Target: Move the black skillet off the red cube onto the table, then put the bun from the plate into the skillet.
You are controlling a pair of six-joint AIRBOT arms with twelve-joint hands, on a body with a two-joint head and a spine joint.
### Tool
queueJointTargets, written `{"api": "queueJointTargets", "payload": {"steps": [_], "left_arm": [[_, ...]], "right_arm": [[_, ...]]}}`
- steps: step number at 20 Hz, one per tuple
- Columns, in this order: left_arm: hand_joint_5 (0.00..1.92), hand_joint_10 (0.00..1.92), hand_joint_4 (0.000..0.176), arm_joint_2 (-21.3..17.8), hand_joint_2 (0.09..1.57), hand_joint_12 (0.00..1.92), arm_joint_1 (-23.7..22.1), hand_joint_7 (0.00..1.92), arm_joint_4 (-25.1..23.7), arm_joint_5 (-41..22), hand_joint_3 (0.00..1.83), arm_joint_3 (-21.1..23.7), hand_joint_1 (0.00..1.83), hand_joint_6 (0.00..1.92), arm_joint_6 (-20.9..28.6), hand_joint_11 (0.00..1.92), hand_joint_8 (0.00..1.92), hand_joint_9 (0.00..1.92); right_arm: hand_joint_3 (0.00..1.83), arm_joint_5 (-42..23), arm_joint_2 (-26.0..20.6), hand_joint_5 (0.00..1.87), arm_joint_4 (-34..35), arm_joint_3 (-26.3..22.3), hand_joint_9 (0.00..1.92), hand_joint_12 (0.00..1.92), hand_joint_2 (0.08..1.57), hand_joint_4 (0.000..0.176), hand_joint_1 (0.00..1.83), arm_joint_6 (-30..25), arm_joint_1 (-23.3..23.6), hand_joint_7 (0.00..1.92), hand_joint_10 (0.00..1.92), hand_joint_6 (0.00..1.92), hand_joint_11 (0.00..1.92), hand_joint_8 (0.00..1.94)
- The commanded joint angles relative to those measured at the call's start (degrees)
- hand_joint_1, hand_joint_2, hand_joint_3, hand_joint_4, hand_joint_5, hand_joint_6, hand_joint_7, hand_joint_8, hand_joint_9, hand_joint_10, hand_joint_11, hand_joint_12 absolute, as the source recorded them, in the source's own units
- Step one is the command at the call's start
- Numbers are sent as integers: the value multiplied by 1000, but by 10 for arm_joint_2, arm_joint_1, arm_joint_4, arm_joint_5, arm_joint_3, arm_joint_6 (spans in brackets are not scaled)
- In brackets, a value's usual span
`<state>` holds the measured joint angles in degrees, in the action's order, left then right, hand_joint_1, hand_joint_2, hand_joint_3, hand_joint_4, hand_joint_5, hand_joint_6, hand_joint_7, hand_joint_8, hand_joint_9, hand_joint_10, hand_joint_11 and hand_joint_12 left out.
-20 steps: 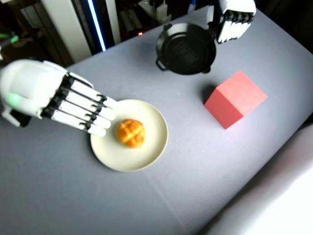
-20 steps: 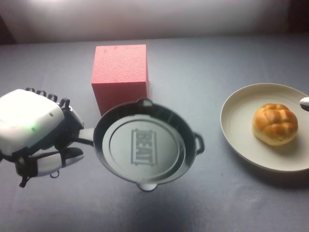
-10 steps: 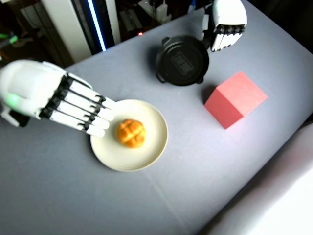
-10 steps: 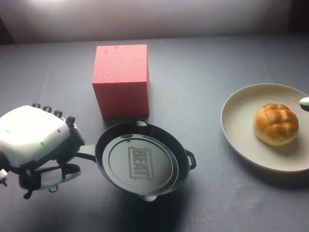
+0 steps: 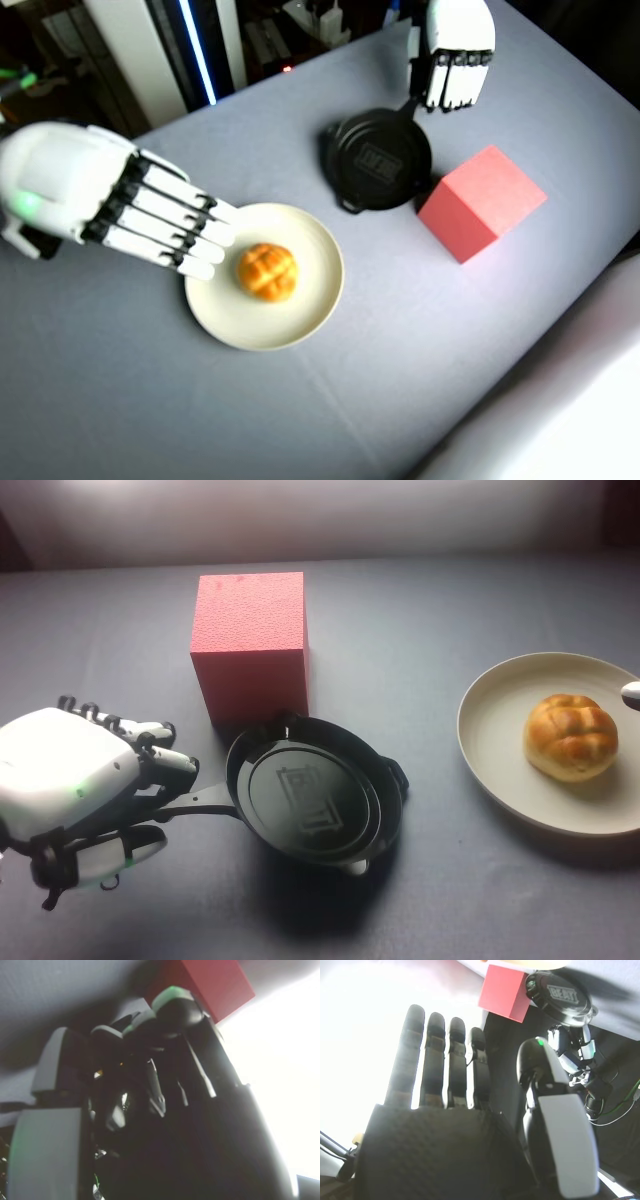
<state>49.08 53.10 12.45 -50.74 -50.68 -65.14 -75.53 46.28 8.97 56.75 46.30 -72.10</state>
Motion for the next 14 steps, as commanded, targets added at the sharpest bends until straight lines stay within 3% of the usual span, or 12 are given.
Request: {"api": "queueJointTargets", "payload": {"steps": [1, 3, 5, 7, 9, 10, 11, 12, 13, 14], "left_arm": [[645, 1876, 175, -9, 1283, 1921, -1, 388, -15, -65, 5, 4, 845, 1506, -1, 598, 1737, 523], [597, 1919, 176, -16, 1311, 1921, 3, 227, -26, -65, 3, 10, 812, 1566, 6, 507, 1856, 395], [582, 1921, 170, -21, 1321, 1921, 7, 201, -32, -68, 3, 14, 803, 1587, 12, 442, 1915, 363], [568, 1921, 175, -26, 1329, 1921, 10, 215, -34, -72, 3, 18, 791, 1606, 13, 384, 1869, 332], [579, 1905, 176, -31, 1321, 1921, 13, 287, -36, -74, 0, 22, 796, 1583, 13, 436, 1777, 380], [386, 1878, 52, -33, 1186, 1921, 14, 282, -36, -74, 0, 22, 801, 1390, 13, 414, 1745, 365], [341, 1739, 47, -33, 1127, 1909, 15, 253, -36, -74, 0, 23, 765, 1276, 13, 295, 1647, 315], [346, 1547, 1, -34, 1112, 1781, 16, 273, -35, -73, 0, 23, 758, 1134, 14, 255, 1471, 325], [348, 1280, 0, -34, 1108, 1581, 16, 285, -35, -72, 0, 23, 715, 959, 14, 195, 1250, 320], [359, 1131, 3, -34, 1105, 1489, 17, 298, -34, -71, 0, 23, 680, 842, 14, 181, 1129, 336]], "right_arm": [[0, -67, -1, 379, 11, 2, 386, 8, 1349, 6, 616, -4, 2, 415, 0, 0, 368, 1], [2, -66, -1, 378, 11, 2, 385, 7, 1355, 6, 617, -4, 2, 415, 1, 0, 366, 1], [2, -65, -1, 379, 11, 2, 386, 8, 1356, 9, 600, -4, 2, 413, 1, 0, 368, 0], [3, -65, -1, 377, 11, 2, 382, 6, 1357, 14, 592, -4, 2, 409, 0, 0, 365, 0], [0, -65, -1, 392, 11, 3, 402, 18, 1349, 0, 604, -4, 2, 426, 6, 5, 392, 5], [0, -65, -1, 385, 11, 3, 399, 16, 1351, 2, 606, -4, 2, 423, 4, 2, 388, 3], [0, -65, -1, 381, 11, 3, 395, 14, 1353, 3, 605, -4, 2, 419, 2, 0, 385, 1], [0, -65, -1, 380, 11, 3, 382, 8, 1350, 4, 603, -4, 2, 413, 0, 0, 370, 0], [1, -65, -1, 372, 11, 3, 375, 4, 1354, 10, 568, -4, 2, 404, 0, 1, 360, 0], [1, -65, -1, 376, 11, 3, 384, 9, 1355, 3, 574, -4, 2, 411, 3, 2, 373, 3]]}}
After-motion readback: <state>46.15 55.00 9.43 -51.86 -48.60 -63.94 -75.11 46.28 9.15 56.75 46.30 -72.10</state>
